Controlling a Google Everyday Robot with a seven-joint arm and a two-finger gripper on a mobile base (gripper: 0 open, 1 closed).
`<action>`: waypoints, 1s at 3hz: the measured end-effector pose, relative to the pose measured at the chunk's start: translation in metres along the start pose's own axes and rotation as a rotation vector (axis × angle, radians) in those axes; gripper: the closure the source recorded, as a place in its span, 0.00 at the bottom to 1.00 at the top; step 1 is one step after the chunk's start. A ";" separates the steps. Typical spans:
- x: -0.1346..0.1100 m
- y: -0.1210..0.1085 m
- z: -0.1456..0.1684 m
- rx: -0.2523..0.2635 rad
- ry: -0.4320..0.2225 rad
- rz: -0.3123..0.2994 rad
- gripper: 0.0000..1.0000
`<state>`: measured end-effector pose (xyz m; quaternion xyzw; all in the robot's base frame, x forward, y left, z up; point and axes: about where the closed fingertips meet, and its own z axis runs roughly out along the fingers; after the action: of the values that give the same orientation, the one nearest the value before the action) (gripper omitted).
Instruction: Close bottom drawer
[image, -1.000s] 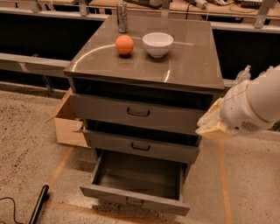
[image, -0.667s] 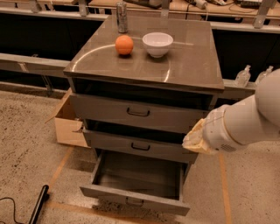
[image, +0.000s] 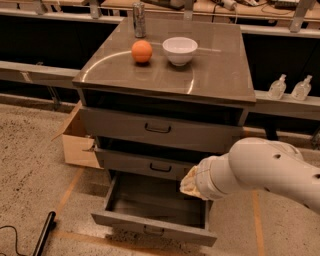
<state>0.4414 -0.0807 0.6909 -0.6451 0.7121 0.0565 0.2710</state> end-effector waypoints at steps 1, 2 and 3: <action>0.000 0.001 0.000 -0.002 0.000 0.000 1.00; 0.003 0.005 0.010 0.000 0.027 0.013 1.00; 0.023 0.026 0.046 -0.016 0.067 0.050 1.00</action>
Offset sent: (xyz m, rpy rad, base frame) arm -0.0045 0.0040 -0.0377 -0.0673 0.0294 -0.0677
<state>0.4305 -0.0775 0.6345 -0.6307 0.7363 0.0475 0.2404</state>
